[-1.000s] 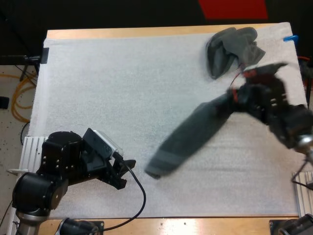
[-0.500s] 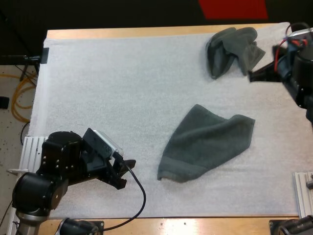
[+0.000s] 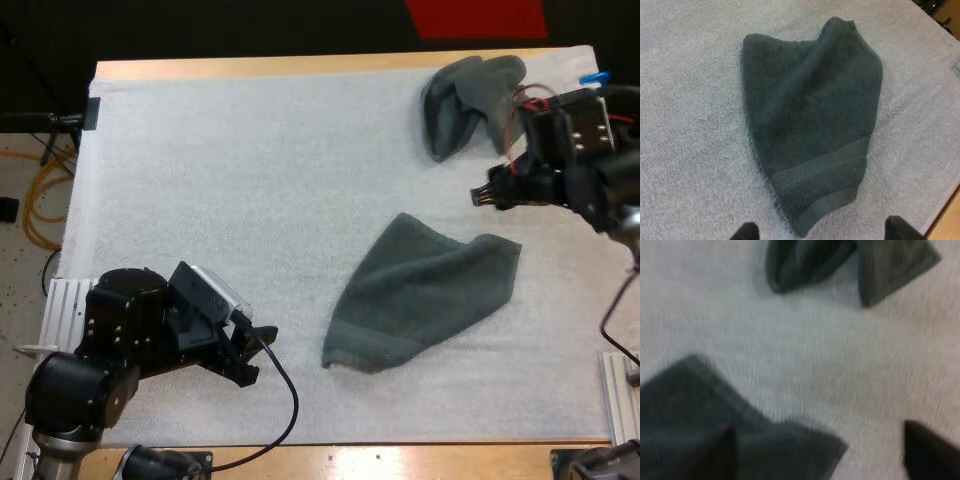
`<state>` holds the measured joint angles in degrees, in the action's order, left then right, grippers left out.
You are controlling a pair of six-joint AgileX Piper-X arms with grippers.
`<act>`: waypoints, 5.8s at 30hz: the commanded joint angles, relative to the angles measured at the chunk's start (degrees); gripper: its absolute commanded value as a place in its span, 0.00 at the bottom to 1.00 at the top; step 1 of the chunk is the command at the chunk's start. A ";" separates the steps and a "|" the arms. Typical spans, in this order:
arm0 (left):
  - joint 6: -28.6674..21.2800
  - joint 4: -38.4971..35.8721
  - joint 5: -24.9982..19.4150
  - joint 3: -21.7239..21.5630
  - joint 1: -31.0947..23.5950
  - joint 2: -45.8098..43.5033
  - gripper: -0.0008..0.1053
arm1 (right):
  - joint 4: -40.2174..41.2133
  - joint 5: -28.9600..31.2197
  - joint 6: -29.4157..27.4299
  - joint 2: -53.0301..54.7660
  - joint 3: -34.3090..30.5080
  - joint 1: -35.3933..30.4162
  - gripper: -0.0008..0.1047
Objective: Pick towel from pile fold and stack
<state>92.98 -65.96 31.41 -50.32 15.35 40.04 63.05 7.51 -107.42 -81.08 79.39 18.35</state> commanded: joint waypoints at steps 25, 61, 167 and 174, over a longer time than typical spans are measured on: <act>-0.29 0.24 -3.89 -0.22 0.30 0.13 0.49 | -6.10 -6.69 0.72 -18.84 -12.08 -9.71 0.53; -0.27 4.39 -3.78 -0.22 0.30 0.63 0.49 | -3.50 -7.51 0.25 -17.55 -19.59 -9.51 0.01; -5.05 7.06 -31.48 -62.86 27.78 79.91 0.01 | 3.35 -0.92 -0.11 0.90 -27.99 -9.51 0.01; -4.75 6.18 -32.13 -62.86 26.59 72.63 0.01 | -0.41 0.08 0.56 10.05 -23.60 -9.51 0.01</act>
<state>88.28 -59.89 0.25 -112.69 42.25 114.51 63.15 7.28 -106.84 -72.24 54.91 8.87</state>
